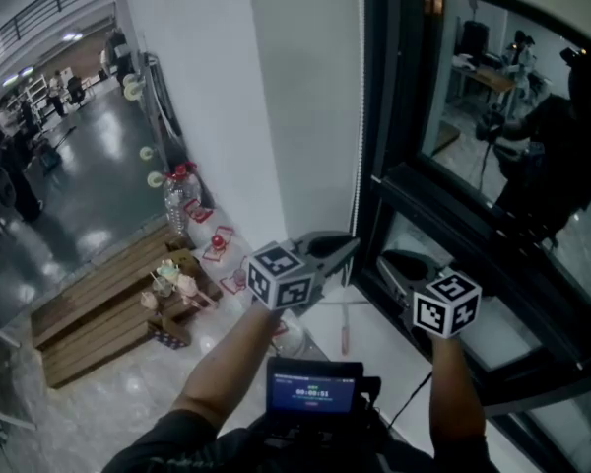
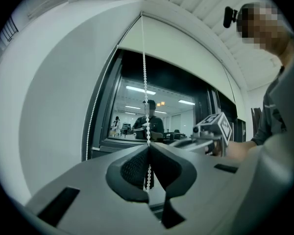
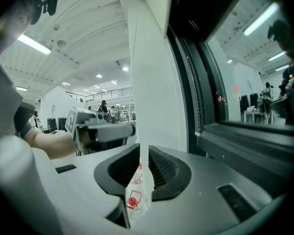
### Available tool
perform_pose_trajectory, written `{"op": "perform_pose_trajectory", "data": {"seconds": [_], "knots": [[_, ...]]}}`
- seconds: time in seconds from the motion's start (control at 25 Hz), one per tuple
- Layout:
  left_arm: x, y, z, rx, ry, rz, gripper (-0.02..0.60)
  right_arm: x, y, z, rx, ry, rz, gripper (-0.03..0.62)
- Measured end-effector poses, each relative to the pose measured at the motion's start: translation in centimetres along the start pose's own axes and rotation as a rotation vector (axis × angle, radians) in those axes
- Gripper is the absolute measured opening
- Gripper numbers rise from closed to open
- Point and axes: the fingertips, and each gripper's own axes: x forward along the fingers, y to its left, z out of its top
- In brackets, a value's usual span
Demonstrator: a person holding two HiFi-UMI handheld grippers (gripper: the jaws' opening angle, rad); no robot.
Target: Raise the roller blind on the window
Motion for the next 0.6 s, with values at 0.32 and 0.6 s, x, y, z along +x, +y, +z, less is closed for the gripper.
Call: {"op": "perform_pose_trajectory", "data": {"seconds": [0.32,0.6], "knots": [[0.3,-0.7,0.4,-0.006,-0.001,-0.012,0.008,-0.8,2.6,13.7,-0.088,-0.247,0.061,0.072],[0.2,-1.2,0.6,-0.009,-0.001,-0.013,0.008,1.4,3.9,18.3,-0.13,-0.297,0.098,0.086]]}}
